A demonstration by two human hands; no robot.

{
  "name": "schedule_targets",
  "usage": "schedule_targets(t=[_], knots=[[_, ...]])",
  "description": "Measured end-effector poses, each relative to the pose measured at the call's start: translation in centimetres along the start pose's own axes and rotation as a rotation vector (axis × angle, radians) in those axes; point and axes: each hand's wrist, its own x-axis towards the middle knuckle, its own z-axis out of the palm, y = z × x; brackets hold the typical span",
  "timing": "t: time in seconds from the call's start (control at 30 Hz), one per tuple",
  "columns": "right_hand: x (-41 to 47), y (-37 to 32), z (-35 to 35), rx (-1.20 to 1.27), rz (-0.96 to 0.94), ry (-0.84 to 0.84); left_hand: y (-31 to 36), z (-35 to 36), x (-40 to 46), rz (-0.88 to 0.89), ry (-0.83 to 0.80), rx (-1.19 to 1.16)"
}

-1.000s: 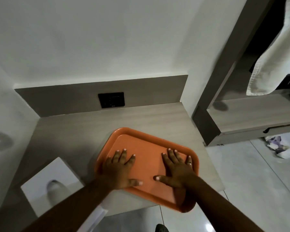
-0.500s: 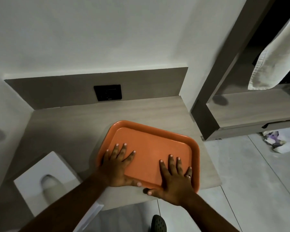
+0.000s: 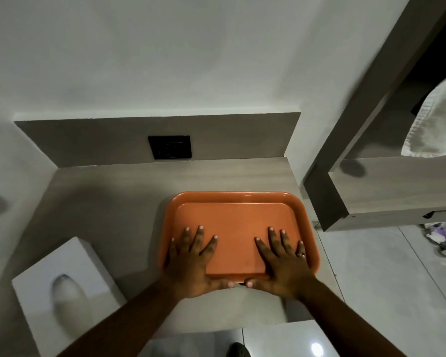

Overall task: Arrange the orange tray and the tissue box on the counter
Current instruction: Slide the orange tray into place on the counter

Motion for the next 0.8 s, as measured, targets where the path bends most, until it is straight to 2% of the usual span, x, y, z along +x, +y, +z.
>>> schedule_targets(t=[0.33, 0.63, 0.7, 0.8], knots=[[5.5, 4.4, -3.9, -0.009, -0.038, 0.009, 1.8, -0.5, 6.6, -0.069, 0.078, -0.046], [7.4, 5.6, -6.3, -0.019, -0.075, -0.030, 2.6, -2.0, 8.2, -0.091, 0.056, -0.055], [7.2, 4.9, -7.2, 0.044, -0.103, -0.001, 2.3, -2.8, 7.3, -0.033, 0.117, -0.058], [7.5, 1.5, -9.2, 0.109, -0.216, 0.080, 0.5, -3.8, 3.9, 0.039, 0.308, -0.117]])
